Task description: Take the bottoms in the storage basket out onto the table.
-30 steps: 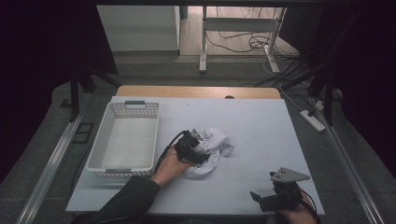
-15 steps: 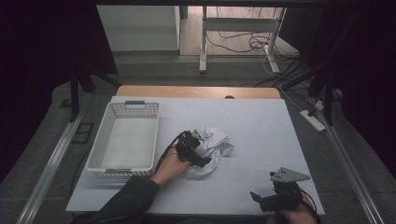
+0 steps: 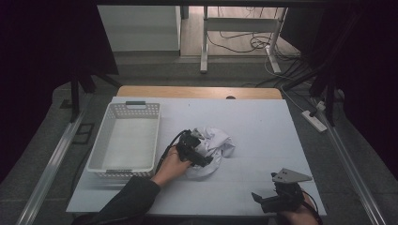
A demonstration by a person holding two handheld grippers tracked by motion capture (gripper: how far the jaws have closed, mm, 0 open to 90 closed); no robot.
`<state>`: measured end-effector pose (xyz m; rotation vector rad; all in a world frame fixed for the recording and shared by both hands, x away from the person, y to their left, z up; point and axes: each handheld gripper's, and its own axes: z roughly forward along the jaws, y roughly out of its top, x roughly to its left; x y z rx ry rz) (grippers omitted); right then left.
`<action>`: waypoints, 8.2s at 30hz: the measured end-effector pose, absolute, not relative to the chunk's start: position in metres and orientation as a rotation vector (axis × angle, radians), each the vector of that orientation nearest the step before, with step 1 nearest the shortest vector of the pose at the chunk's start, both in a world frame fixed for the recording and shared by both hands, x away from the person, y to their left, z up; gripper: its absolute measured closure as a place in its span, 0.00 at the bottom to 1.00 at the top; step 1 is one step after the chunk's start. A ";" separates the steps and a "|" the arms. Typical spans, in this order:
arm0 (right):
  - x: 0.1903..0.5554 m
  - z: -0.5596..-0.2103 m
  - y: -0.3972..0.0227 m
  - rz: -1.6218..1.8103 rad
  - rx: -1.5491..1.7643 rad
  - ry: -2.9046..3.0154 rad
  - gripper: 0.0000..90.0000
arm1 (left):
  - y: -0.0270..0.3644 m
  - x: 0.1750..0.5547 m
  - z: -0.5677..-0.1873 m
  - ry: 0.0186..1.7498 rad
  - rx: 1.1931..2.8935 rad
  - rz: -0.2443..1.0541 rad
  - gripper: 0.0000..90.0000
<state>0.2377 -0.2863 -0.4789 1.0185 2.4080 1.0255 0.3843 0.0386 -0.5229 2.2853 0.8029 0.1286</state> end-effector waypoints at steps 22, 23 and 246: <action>0.238 -0.479 -0.287 1.033 1.021 2.406 0.00 | 0.041 0.382 -0.509 0.774 2.275 0.120 0.00; 0.238 -0.479 -0.287 1.033 1.021 2.406 0.00 | 0.041 0.382 -0.508 0.772 2.274 0.121 0.00; 0.237 -0.478 -0.288 1.048 1.037 2.382 0.00 | 0.245 0.208 -0.481 1.089 1.979 0.310 0.00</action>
